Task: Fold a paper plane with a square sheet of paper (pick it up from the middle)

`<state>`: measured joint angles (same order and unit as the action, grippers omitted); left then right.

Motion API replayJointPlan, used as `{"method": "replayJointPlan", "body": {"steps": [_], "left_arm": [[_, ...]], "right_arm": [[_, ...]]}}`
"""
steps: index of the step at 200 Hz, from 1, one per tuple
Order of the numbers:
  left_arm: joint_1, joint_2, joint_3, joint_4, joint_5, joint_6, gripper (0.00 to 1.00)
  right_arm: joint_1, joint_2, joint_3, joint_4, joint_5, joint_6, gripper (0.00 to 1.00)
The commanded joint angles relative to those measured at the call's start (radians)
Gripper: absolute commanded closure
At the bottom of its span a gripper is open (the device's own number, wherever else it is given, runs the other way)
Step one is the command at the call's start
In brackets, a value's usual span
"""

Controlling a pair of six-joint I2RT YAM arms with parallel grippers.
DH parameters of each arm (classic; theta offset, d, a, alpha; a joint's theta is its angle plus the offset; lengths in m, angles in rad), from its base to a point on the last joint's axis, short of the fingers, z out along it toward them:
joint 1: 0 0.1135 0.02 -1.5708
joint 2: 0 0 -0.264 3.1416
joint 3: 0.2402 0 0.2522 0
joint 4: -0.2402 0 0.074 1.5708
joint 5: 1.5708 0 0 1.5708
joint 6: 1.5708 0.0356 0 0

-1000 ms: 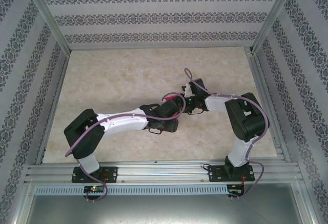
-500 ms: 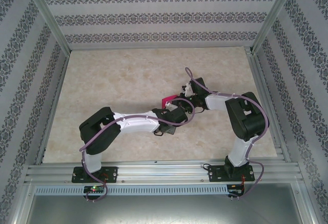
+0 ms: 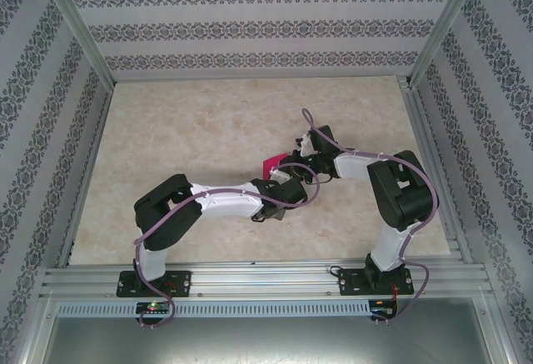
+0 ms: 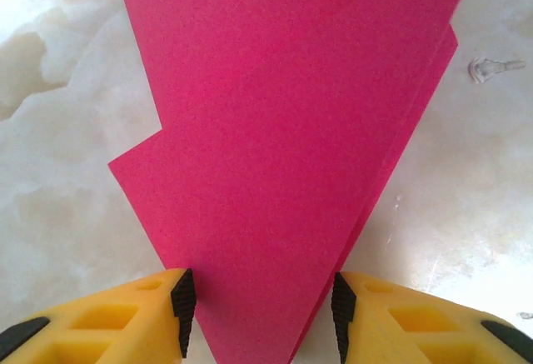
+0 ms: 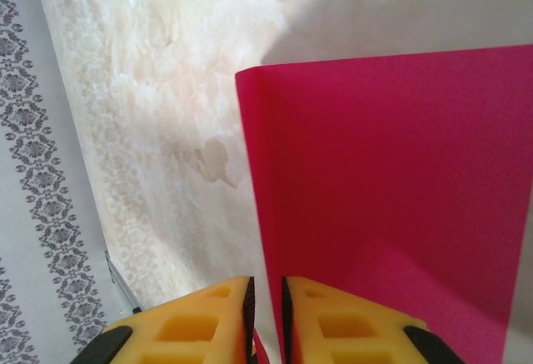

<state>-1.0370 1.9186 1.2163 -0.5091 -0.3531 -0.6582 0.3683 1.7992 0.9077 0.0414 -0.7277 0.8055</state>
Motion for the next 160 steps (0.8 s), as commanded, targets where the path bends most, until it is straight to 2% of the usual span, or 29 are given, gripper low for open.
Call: {"method": "replayJointPlan", "body": {"steps": [1,61,160], "left_arm": [[-0.024,0.001,0.022,-0.029,-0.039,-0.004,0.51],[-0.024,0.003,0.019,-0.027,-0.046,-0.011,0.65],[-0.024,0.016,0.012,-0.029,-0.053,-0.022,0.73]], "right_arm": [[-0.010,-0.018,-0.006,0.005,-0.020,0.006,0.80],[-0.009,-0.012,-0.010,0.004,-0.017,0.008,0.80],[-0.009,-0.015,-0.006,-0.006,-0.012,0.005,0.80]]}}
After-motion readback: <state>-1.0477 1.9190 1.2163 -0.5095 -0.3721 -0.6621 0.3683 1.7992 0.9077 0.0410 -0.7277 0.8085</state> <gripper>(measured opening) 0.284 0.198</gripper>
